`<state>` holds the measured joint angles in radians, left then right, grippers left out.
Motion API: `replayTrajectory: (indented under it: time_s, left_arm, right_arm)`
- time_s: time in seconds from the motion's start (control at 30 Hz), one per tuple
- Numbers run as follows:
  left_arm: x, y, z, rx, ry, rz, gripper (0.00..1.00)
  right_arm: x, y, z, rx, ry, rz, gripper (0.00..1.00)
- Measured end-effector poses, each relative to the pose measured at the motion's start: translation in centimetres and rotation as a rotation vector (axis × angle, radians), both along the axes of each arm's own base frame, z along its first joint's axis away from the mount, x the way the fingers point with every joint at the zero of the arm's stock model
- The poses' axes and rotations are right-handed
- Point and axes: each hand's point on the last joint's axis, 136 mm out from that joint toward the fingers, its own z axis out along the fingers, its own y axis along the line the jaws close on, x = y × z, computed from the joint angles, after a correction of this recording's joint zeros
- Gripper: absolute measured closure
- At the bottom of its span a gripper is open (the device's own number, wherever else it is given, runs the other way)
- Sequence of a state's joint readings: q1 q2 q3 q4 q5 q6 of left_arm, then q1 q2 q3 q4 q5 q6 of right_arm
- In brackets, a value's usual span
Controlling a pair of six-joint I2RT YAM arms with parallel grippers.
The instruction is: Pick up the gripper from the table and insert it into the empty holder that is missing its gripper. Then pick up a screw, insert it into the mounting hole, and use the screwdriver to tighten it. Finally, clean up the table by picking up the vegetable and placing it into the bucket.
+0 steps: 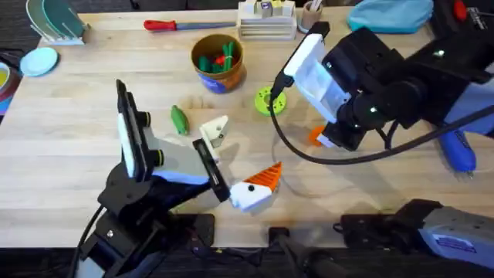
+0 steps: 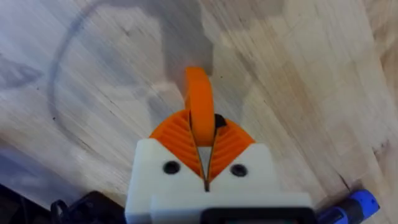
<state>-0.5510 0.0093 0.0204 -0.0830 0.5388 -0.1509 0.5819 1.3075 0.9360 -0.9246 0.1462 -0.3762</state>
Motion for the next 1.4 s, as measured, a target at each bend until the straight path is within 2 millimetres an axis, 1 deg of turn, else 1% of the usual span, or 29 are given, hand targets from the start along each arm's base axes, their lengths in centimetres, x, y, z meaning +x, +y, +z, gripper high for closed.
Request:
replayTrajectory:
  time_s: [0.13,0.2,0.27,0.33,0.43,0.5,0.6,0.67,0.77,0.83,0.97,1.03,1.13,1.27,1.4]
  left_arm:
    - [0.0,0.0,0.0,0.000,0.000,0.000,0.007]
    - [0.0,0.0,0.0,0.000,0.000,0.000,0.007]
    - [0.0,0.0,0.0,0.000,0.000,0.000,0.007]
    - [0.0,0.0,0.0,0.000,0.000,0.000,0.007]
    - [0.0,0.0,0.0,0.000,0.000,0.001,0.007]
    - [0.0,0.0,0.0,0.000,0.000,0.002,0.007]
    - [0.1,0.0,0.0,0.000,0.000,0.004,0.007]
    - [0.1,0.0,0.0,0.000,0.000,0.004,0.007]
    - [0.1,0.0,0.0,0.001,-0.001,0.004,0.007]
    - [0.1,0.0,0.0,0.005,-0.008,0.004,0.007]
    - [0.1,0.0,0.0,0.013,-0.025,0.003,0.008]
    - [0.1,0.0,0.0,0.016,-0.030,0.002,0.008]
    - [0.1,0.0,0.0,0.018,-0.034,0.002,0.008]
    - [0.1,0.0,0.0,0.018,-0.035,0.002,0.008]
    - [0.1,0.0,0.0,0.018,-0.035,0.002,0.008]
  right_arm:
    - [-0.3,-0.1,0.2,-0.005,0.010,0.001,0.990]
    - [-0.3,-0.2,0.7,-0.003,0.008,-0.001,0.991]
    - [-0.2,-0.2,1.9,0.017,-0.012,-0.019,0.992]
    - [0.3,-0.1,3.6,0.070,-0.052,-0.059,0.992]
    - [1.3,0.0,6.6,0.244,-0.112,-0.163,0.992]
    - [1.9,-0.3,8.1,0.380,-0.125,-0.243,0.993]
    - [3.2,0.0,10.3,0.657,-0.114,-0.327,0.993]
    - [3.4,0.7,11.0,0.850,-0.045,-0.349,0.993]
    - [2.3,2.3,11.0,1.065,0.144,-0.385,0.993]
    - [1.4,3.4,10.7,1.162,0.288,-0.409,0.993]
    - [0.0,5.6,10.8,1.280,0.523,-0.414,0.993]
    - [-0.5,6.7,10.9,1.308,0.611,-0.396,0.993]
    - [-1.2,8.4,10.6,1.315,0.732,-0.375,0.993]
    - [-2.1,10.1,9.3,1.290,0.863,-0.367,0.993]
    - [-1.9,11.0,7.9,1.272,0.923,-0.378,0.993]
